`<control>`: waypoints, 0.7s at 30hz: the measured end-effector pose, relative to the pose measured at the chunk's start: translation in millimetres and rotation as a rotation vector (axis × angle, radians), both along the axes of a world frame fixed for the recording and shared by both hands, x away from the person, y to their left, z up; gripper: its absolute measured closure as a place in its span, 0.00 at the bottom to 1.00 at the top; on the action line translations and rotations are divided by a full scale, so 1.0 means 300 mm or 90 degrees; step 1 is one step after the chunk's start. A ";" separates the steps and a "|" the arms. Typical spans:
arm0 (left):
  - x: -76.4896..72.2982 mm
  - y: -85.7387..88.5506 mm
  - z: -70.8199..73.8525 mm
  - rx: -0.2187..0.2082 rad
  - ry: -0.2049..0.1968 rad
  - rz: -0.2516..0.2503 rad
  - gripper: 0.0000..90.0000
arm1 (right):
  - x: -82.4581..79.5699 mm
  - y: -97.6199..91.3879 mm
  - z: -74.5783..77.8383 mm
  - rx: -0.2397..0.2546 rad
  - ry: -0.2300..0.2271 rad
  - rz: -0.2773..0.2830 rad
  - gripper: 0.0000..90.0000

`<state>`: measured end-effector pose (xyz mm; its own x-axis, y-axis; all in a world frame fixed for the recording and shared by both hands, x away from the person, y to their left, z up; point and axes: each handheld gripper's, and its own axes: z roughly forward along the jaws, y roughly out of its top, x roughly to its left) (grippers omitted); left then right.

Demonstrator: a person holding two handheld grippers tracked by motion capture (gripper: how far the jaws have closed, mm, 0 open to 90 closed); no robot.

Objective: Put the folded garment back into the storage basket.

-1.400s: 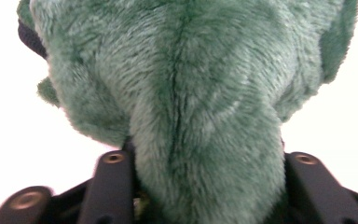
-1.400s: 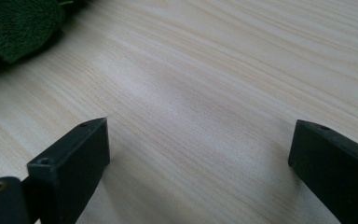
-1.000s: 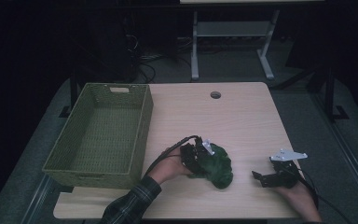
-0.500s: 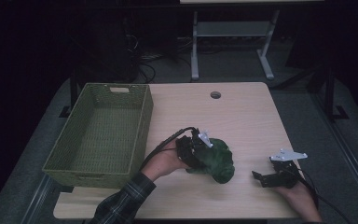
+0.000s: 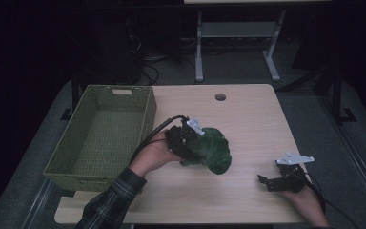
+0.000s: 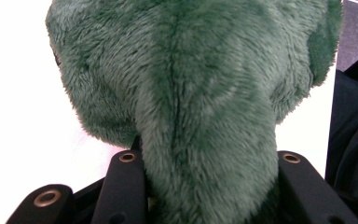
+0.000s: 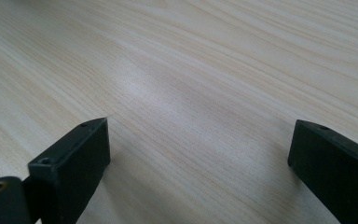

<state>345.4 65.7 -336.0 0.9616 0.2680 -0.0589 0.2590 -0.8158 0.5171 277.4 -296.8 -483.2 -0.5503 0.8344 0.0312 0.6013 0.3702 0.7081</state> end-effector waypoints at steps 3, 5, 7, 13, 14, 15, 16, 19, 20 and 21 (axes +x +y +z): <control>0.004 0.027 0.026 -0.009 -0.003 0.010 0.68 | 0.000 0.000 0.000 0.000 0.000 0.000 0.06; 0.006 0.037 0.035 -0.013 -0.004 0.014 0.68 | 0.000 0.000 0.000 0.000 0.000 0.000 0.06; 0.010 0.061 0.051 -0.018 -0.009 0.023 0.68 | 0.000 0.000 0.000 0.000 0.000 -0.001 0.06; 0.018 0.129 0.085 -0.020 -0.015 0.047 0.68 | 0.000 0.000 0.000 0.000 -0.001 0.000 0.06; 0.022 0.145 0.092 -0.019 -0.018 0.053 0.68 | 0.000 0.000 0.000 0.000 -0.001 -0.001 0.06; 0.023 0.159 0.098 -0.021 -0.019 0.061 0.68 | 0.000 0.000 0.000 0.000 -0.001 -0.001 0.06; 0.026 0.169 0.102 -0.019 -0.022 0.061 0.68 | 0.000 0.000 0.000 0.000 -0.001 0.000 0.06; 0.029 0.208 0.119 -0.018 -0.028 0.080 0.68 | 0.000 0.000 0.000 0.000 -0.001 0.000 0.06; 0.031 0.217 0.123 -0.017 -0.029 0.083 0.68 | 0.000 0.000 0.000 0.000 -0.001 0.000 0.06; 0.031 0.226 0.126 -0.020 -0.031 0.088 0.68 | 0.000 0.000 0.000 0.000 0.000 -0.001 0.06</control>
